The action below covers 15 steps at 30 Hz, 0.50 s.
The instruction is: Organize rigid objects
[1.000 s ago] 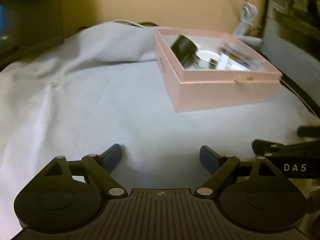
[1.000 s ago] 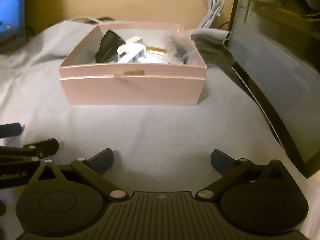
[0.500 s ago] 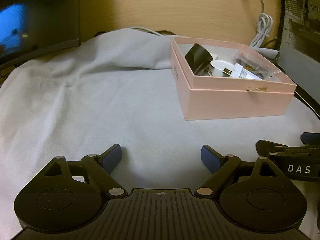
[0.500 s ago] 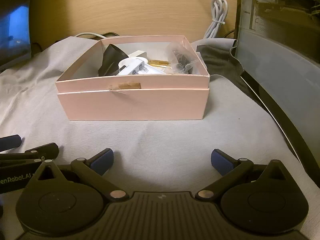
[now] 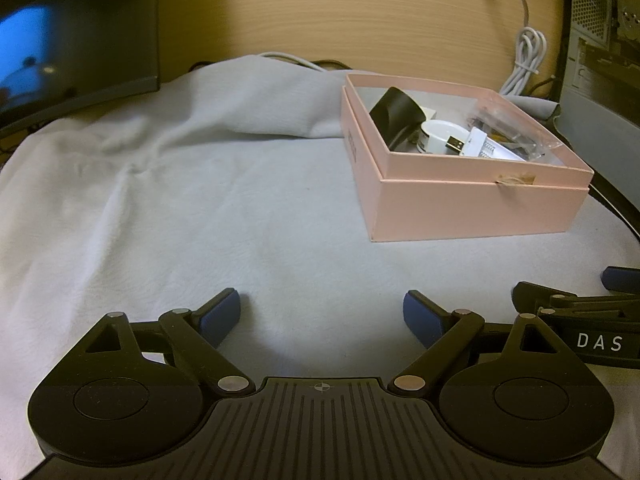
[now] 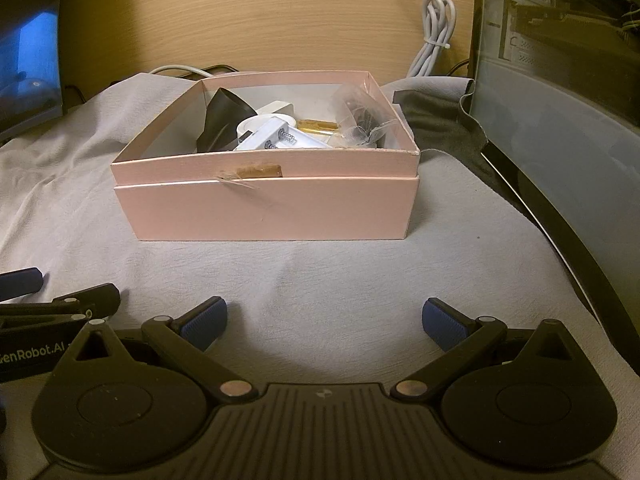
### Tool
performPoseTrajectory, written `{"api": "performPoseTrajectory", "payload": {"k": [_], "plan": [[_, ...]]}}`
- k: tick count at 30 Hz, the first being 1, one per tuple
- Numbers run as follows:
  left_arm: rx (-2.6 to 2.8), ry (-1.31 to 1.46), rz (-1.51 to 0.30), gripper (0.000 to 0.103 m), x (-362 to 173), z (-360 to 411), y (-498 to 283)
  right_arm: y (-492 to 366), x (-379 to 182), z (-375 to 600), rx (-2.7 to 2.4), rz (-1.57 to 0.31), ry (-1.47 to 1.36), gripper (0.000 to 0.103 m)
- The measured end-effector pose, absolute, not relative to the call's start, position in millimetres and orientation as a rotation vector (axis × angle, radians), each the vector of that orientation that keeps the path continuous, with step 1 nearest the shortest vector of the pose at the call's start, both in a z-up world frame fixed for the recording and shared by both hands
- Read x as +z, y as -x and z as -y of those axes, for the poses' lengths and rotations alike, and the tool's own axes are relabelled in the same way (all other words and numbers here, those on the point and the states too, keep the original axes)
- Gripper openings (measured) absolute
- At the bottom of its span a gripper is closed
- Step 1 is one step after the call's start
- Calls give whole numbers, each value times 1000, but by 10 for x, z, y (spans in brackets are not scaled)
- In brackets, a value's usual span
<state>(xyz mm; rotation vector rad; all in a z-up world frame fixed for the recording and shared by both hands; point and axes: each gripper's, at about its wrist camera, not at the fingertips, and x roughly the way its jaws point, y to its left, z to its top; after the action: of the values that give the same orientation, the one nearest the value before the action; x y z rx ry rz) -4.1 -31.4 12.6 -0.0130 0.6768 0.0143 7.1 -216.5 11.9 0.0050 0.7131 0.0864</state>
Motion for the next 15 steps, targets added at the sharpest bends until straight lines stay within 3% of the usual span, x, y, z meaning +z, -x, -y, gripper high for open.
{"api": "performPoseTrajectory", "payload": {"k": [15], "plan": [[13, 14, -676, 93, 128, 319, 43, -73, 118, 2166, 87, -713, -5, 103]]}}
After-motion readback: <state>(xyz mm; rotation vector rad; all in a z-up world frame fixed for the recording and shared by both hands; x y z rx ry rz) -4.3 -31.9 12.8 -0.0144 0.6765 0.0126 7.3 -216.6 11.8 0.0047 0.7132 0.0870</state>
